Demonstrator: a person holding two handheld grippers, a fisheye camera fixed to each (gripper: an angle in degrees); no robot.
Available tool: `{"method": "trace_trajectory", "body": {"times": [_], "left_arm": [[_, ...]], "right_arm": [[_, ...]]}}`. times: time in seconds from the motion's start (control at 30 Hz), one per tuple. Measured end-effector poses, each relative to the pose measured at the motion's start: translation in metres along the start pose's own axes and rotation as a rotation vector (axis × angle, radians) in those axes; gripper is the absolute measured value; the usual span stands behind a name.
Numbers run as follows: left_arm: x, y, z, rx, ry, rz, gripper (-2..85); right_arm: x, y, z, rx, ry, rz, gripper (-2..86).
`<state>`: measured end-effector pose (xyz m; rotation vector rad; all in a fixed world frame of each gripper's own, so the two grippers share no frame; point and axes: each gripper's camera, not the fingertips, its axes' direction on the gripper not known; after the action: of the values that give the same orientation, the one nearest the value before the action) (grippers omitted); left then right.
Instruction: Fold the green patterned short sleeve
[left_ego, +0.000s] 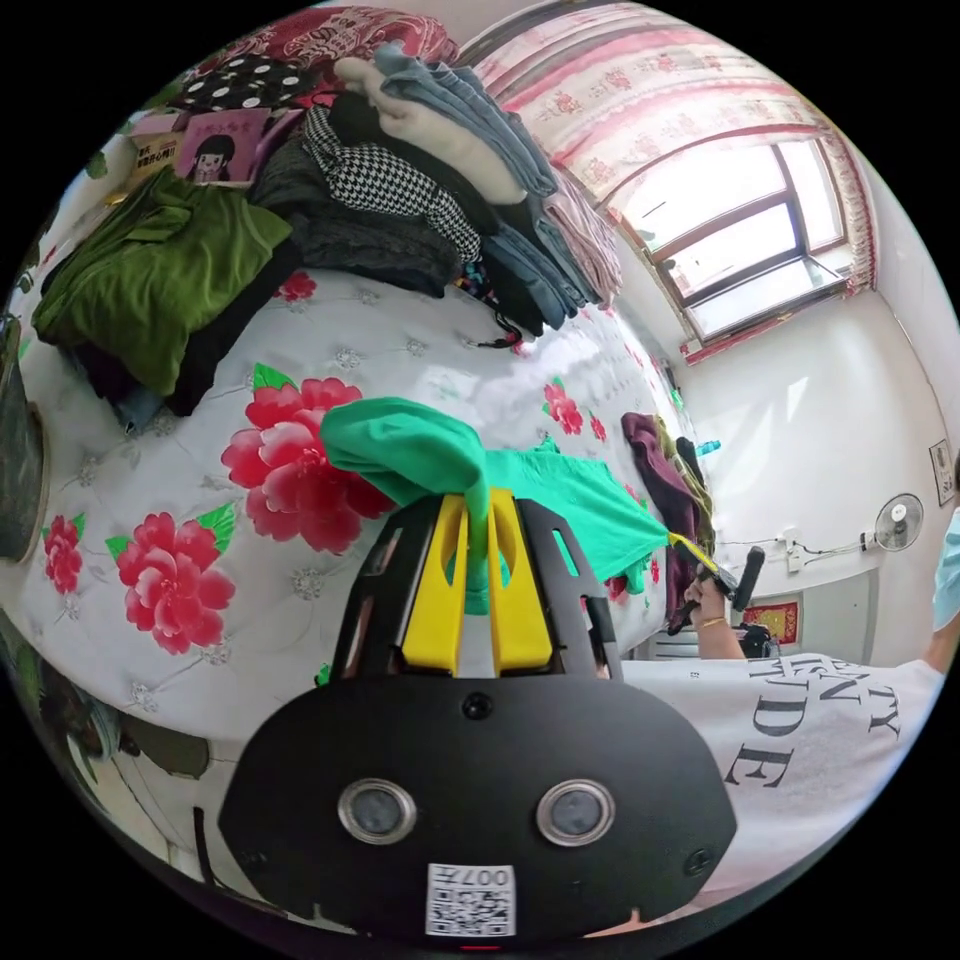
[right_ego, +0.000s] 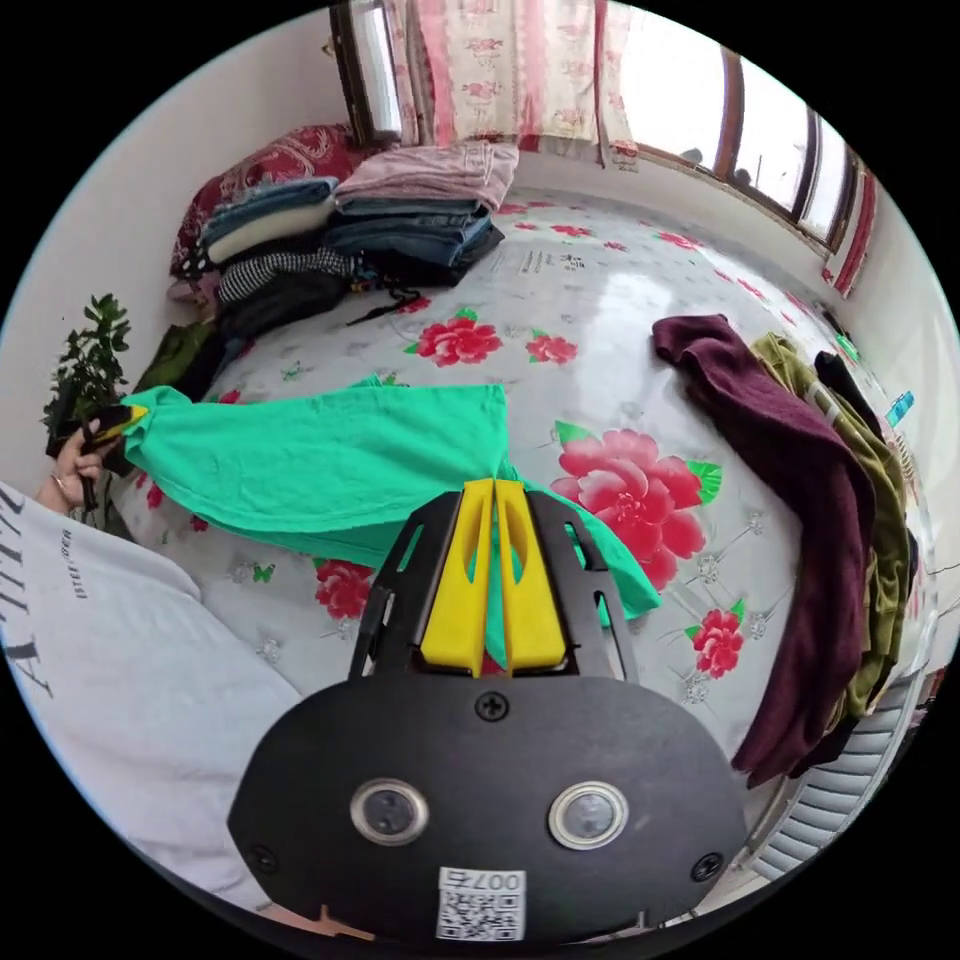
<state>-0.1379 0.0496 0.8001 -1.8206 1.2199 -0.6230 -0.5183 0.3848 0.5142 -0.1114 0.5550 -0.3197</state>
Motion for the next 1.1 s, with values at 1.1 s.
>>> {"method": "trace_trajectory", "body": {"times": [1.1], "left_arm": [[0.124,0.016,-0.152,0.515,0.208,0.697,0.4]], "right_arm": [[0.005,0.094,-0.491,0.998,0.000,-0.106,-0.3]]}}
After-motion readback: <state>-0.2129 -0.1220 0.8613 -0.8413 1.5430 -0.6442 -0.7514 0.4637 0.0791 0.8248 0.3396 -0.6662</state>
